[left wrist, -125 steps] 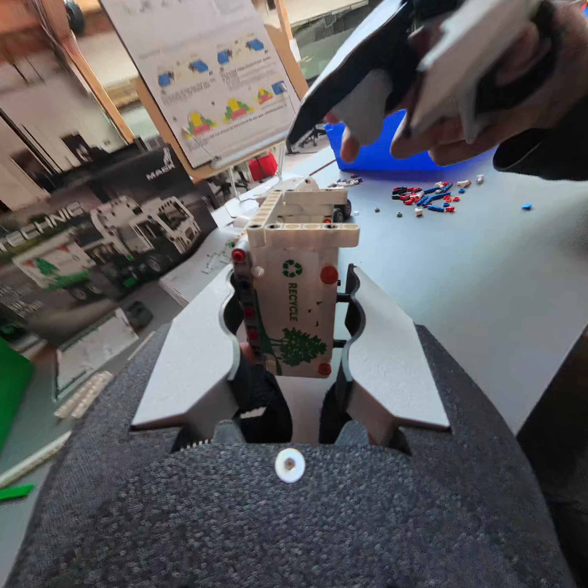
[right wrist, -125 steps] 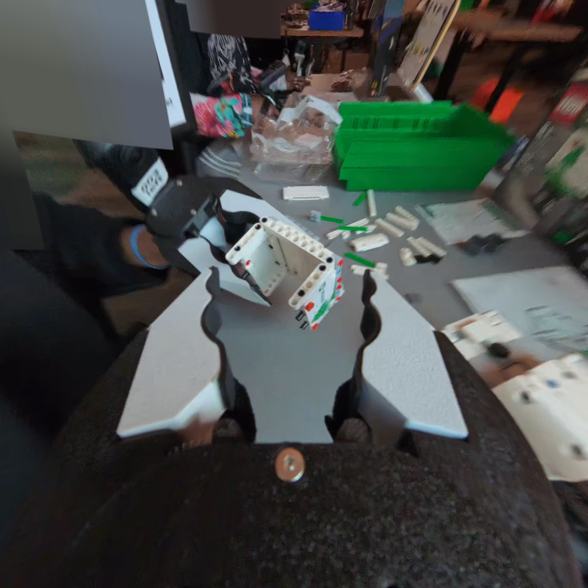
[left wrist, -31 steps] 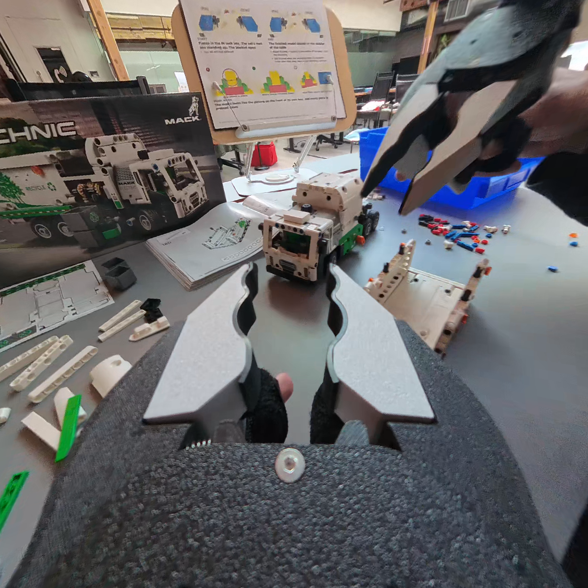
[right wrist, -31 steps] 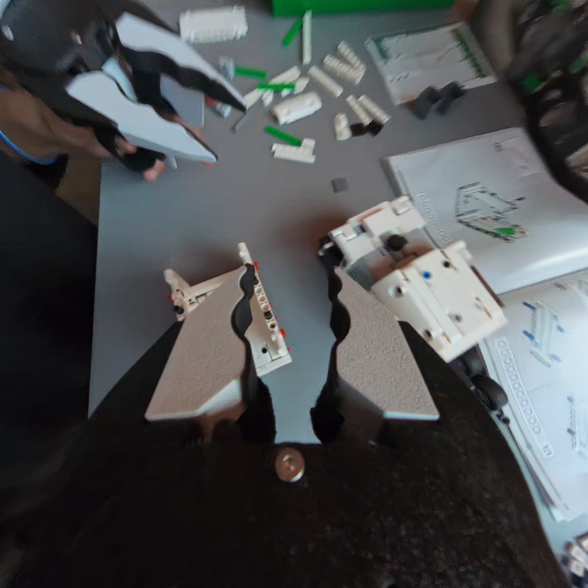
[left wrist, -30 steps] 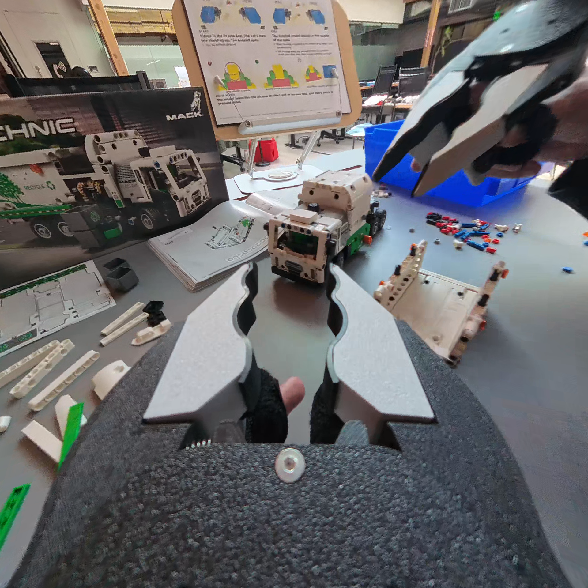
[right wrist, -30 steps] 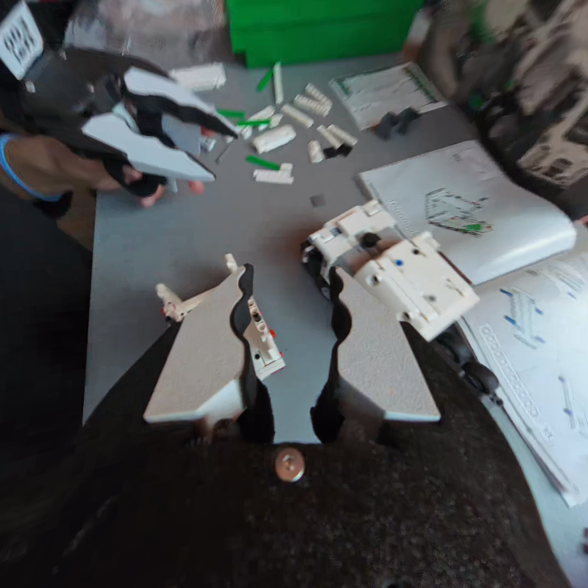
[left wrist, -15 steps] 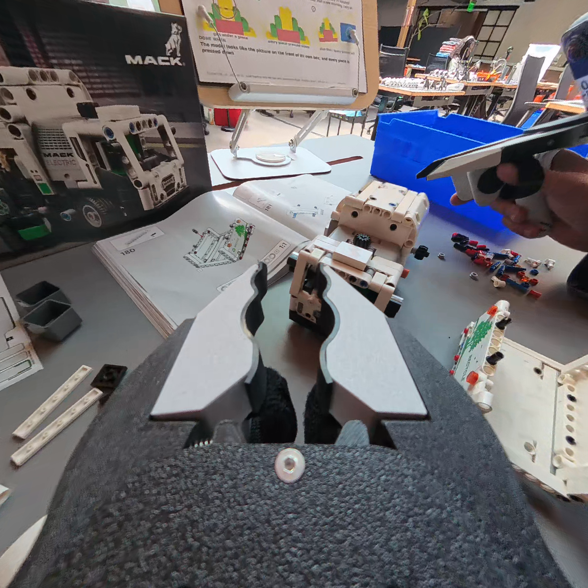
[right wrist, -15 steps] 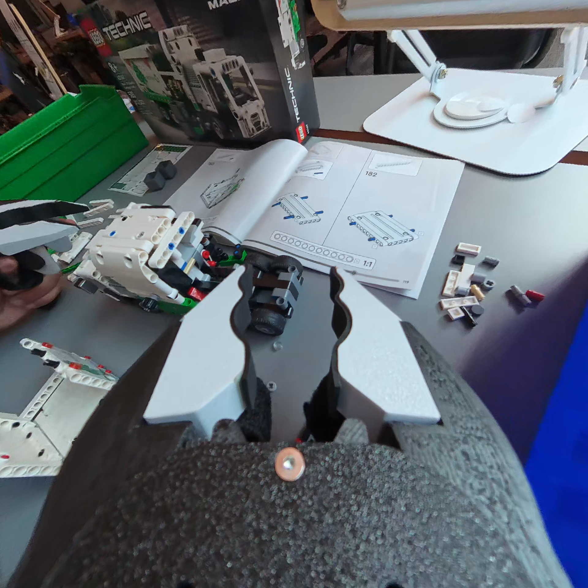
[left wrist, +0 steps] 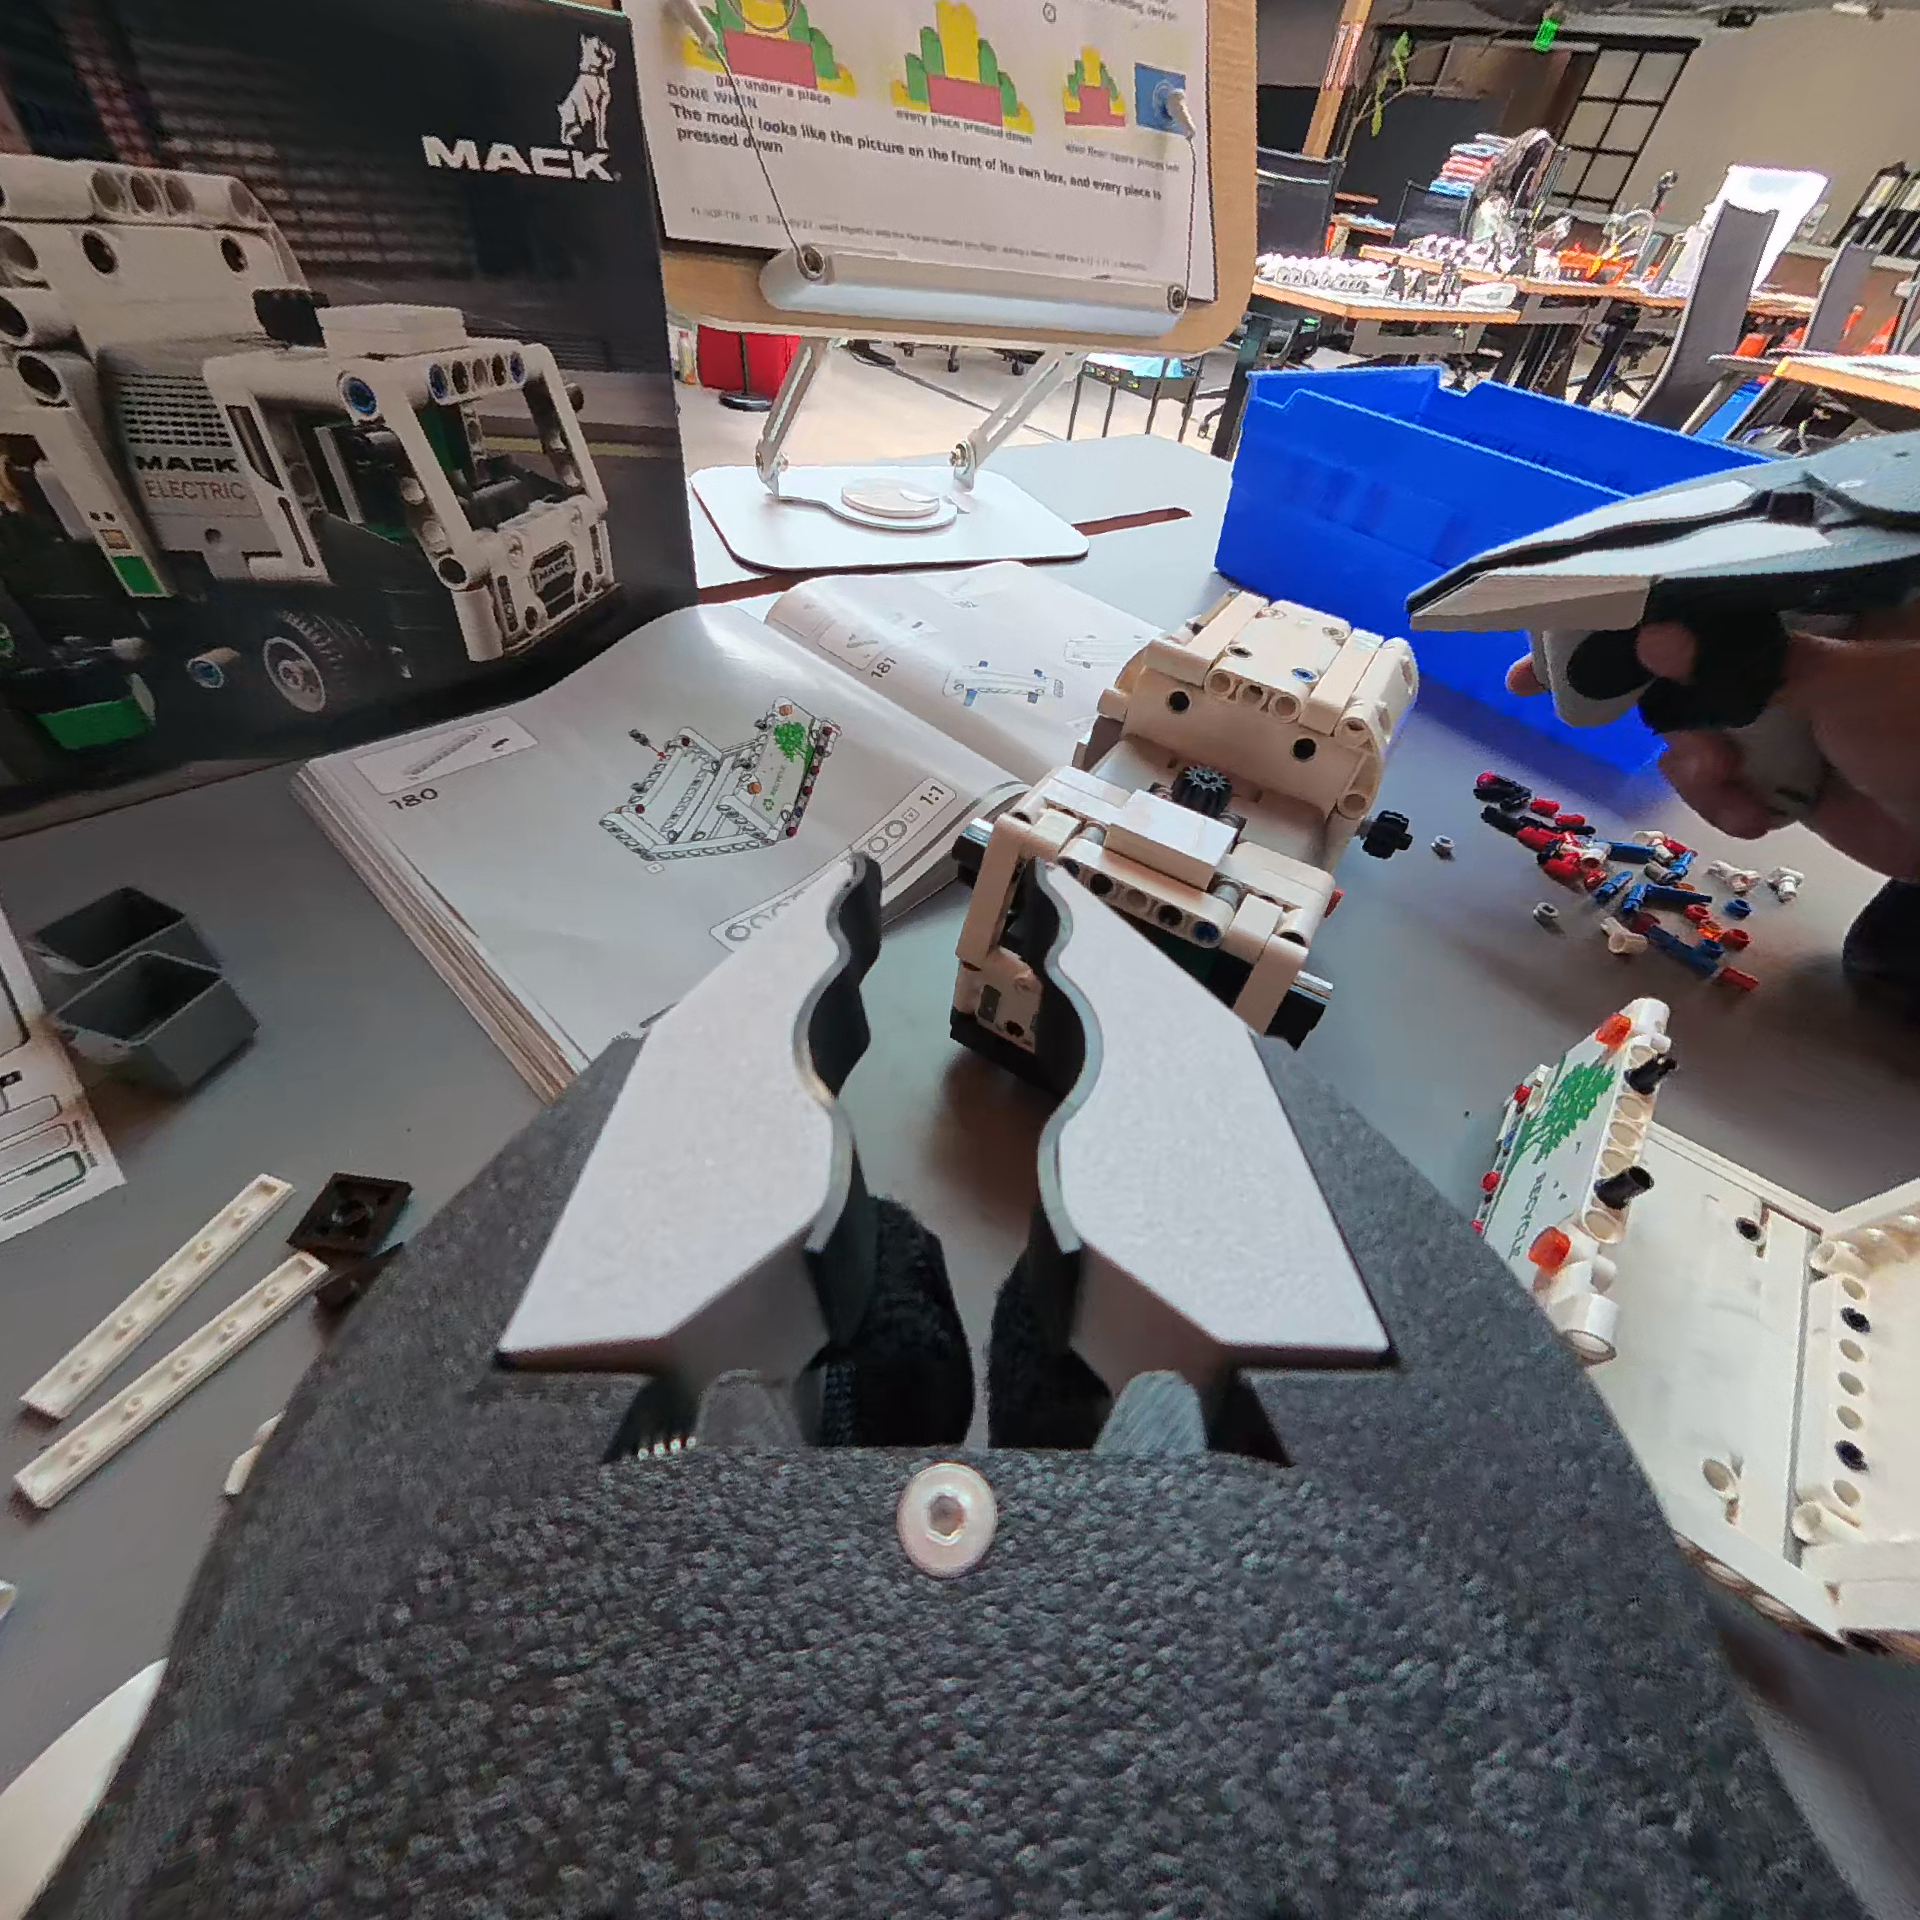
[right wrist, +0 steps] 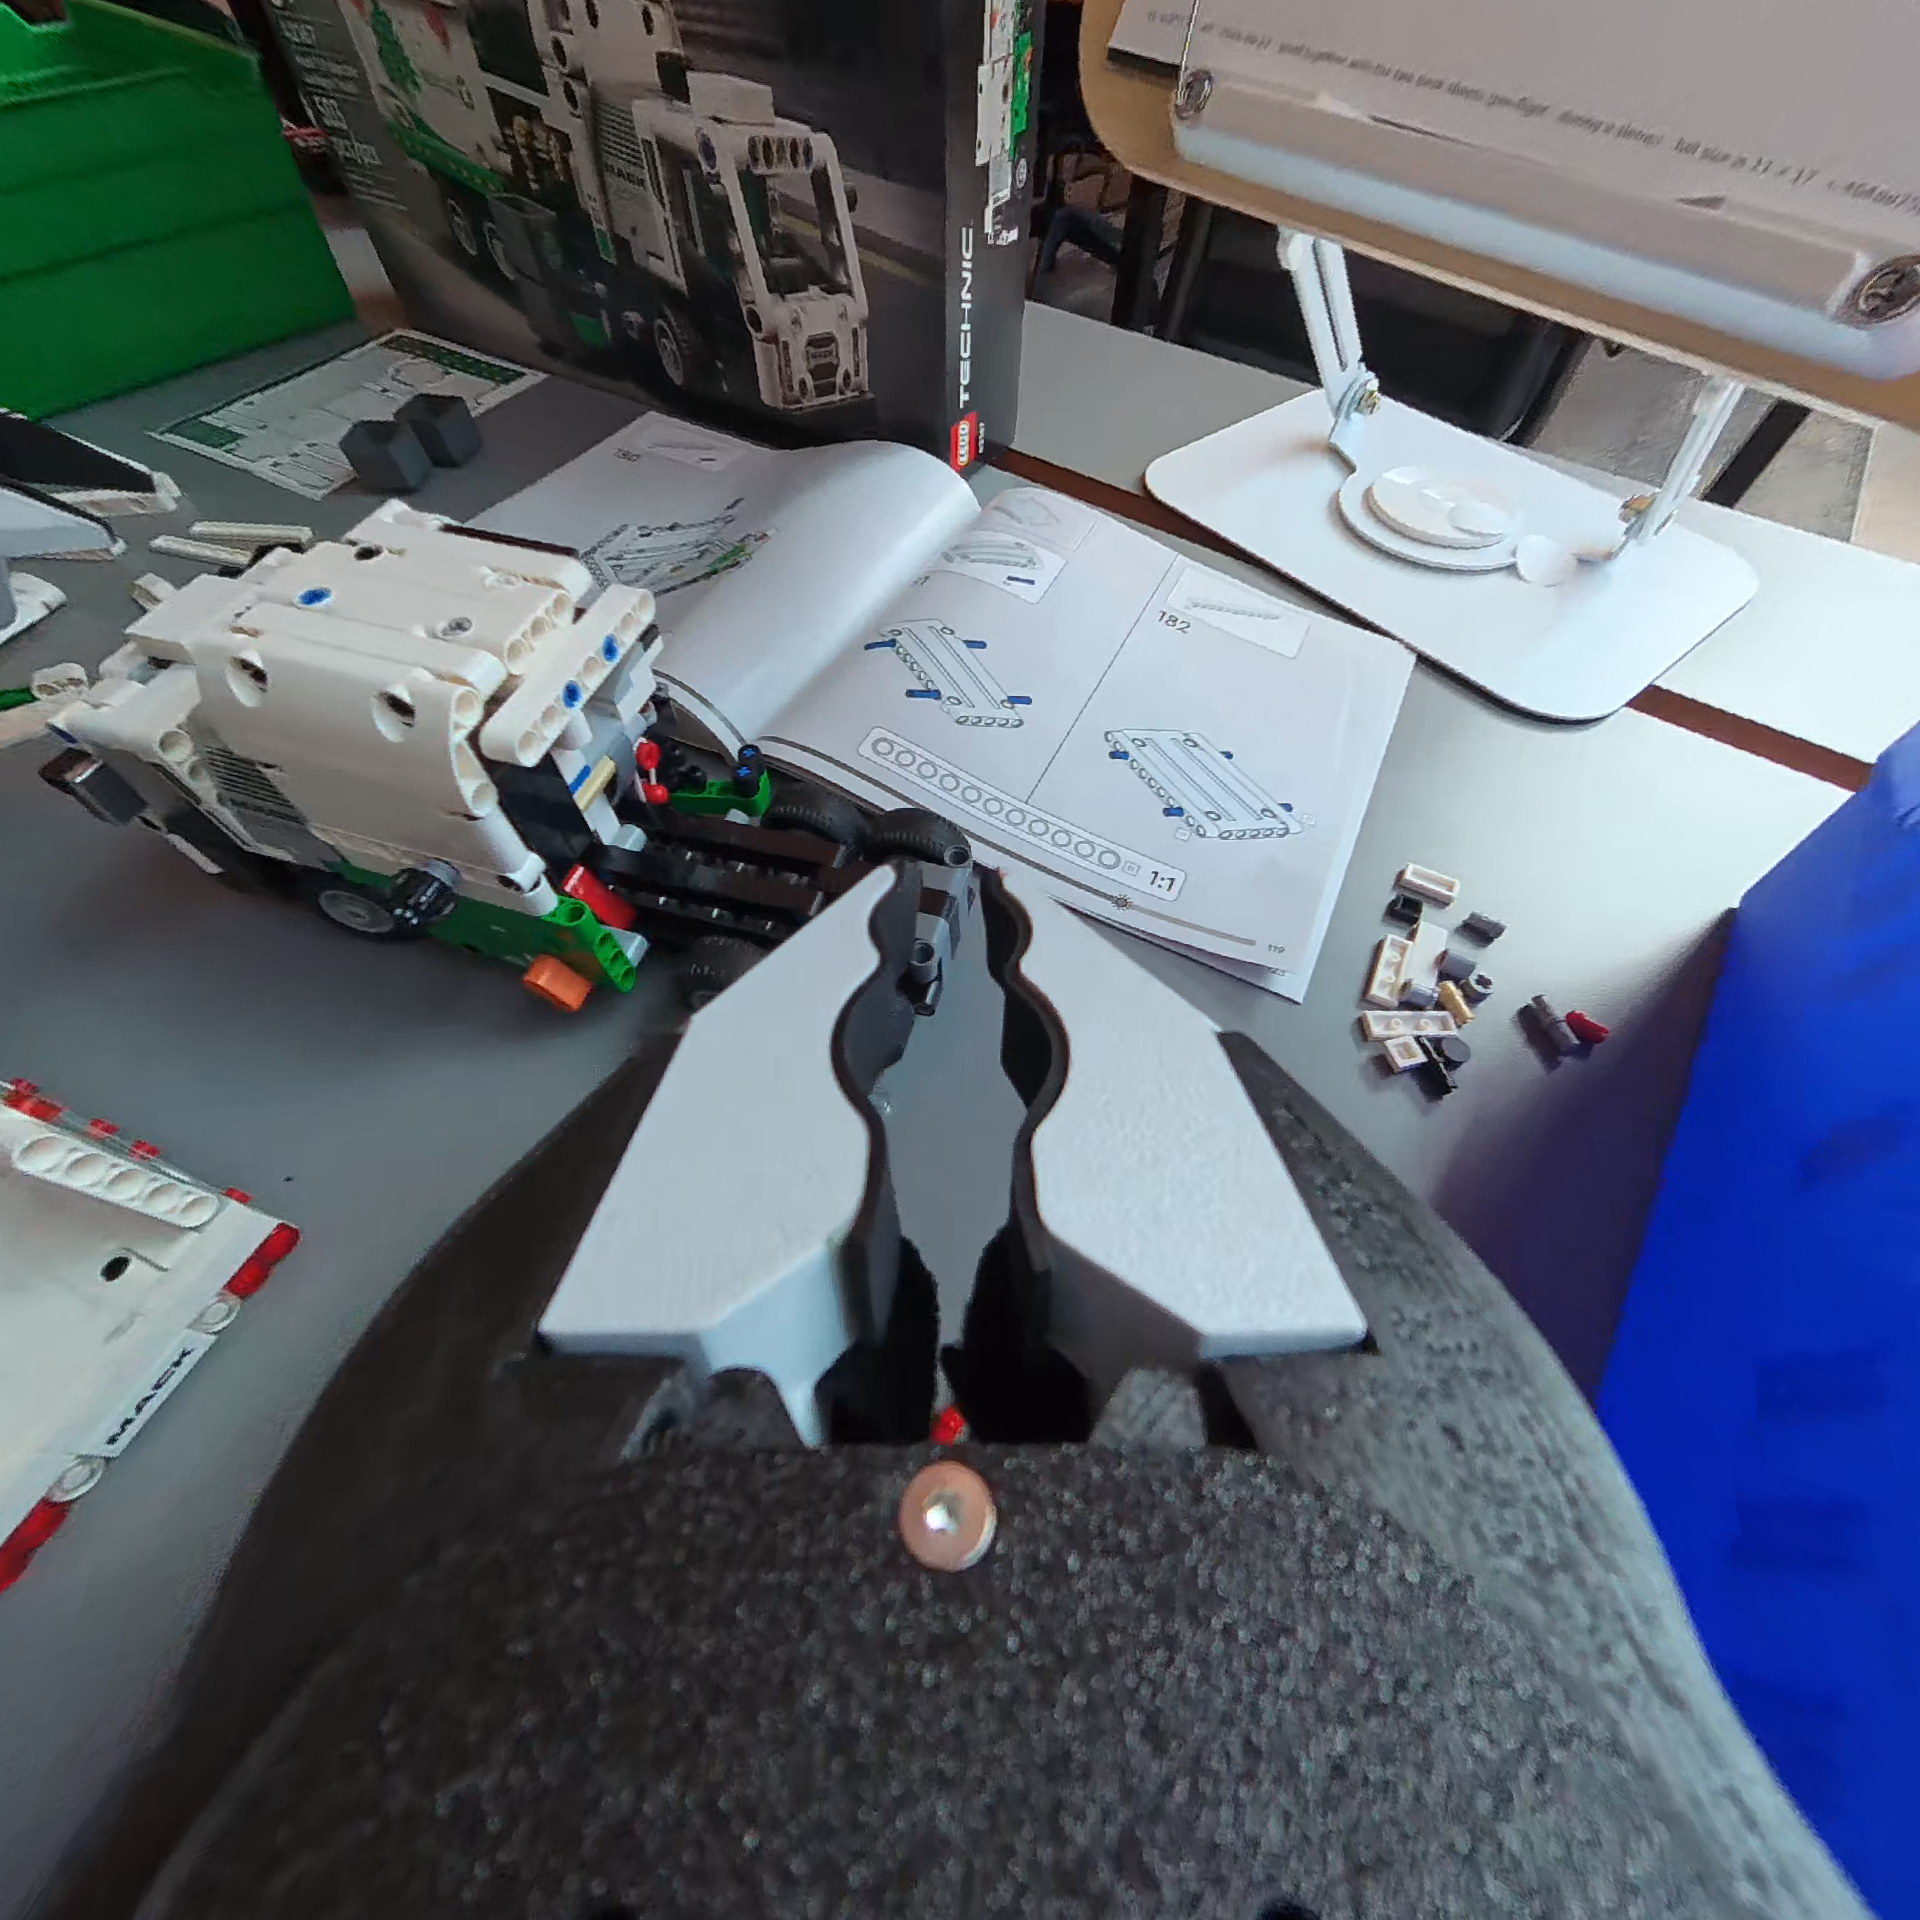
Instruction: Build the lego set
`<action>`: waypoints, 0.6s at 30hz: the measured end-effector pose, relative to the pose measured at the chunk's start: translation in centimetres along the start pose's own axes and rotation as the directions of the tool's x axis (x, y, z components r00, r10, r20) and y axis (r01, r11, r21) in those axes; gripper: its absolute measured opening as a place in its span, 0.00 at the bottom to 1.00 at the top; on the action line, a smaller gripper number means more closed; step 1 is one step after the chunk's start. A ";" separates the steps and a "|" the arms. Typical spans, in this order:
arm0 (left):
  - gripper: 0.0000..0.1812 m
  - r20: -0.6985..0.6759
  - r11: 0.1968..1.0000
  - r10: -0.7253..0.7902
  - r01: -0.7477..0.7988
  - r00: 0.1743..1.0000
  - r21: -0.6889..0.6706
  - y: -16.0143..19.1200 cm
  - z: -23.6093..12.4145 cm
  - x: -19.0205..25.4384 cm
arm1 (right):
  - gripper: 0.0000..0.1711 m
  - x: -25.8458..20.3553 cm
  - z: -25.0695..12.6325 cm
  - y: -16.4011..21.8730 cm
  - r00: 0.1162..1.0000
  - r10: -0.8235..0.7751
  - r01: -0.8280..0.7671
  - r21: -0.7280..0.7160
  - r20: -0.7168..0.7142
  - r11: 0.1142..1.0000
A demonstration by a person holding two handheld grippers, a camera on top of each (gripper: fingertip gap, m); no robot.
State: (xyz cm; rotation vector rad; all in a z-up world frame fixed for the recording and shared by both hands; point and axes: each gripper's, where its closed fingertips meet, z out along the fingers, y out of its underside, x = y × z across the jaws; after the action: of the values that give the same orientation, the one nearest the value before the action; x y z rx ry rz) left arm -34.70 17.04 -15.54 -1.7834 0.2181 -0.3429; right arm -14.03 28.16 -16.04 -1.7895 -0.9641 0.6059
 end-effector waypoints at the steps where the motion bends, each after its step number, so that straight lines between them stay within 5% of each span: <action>1: 0.13 0.000 1.000 -0.003 0.003 1.000 -0.002 0.0 0.0 0.0 | 0.07 -0.2 0.0 0.0 1.000 -0.004 0.004 -0.001 0.006 1.000; 13: 0.13 -0.056 1.000 0.028 -0.028 0.998 0.006 -0.1 -0.1 0.9 | 0.06 -0.6 0.0 0.3 0.998 0.048 -0.047 -0.009 0.051 0.999; 16: 0.17 -0.276 0.998 0.047 -0.037 0.960 0.042 -0.7 -1.5 3.8 | 0.06 -0.8 0.0 0.2 0.998 0.044 -0.043 -0.010 0.055 0.999; 18: 0.20 -0.511 0.995 -0.009 -0.043 0.859 -0.088 0.6 -3.5 7.3 | 0.06 -0.9 0.0 0.0 0.998 0.035 -0.035 -0.003 0.053 0.999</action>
State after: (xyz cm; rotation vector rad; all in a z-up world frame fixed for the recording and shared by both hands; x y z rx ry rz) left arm -29.05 11.29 -14.54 -1.7527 0.6373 -0.8074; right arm -14.52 27.43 -16.08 -1.8030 -0.9711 0.6777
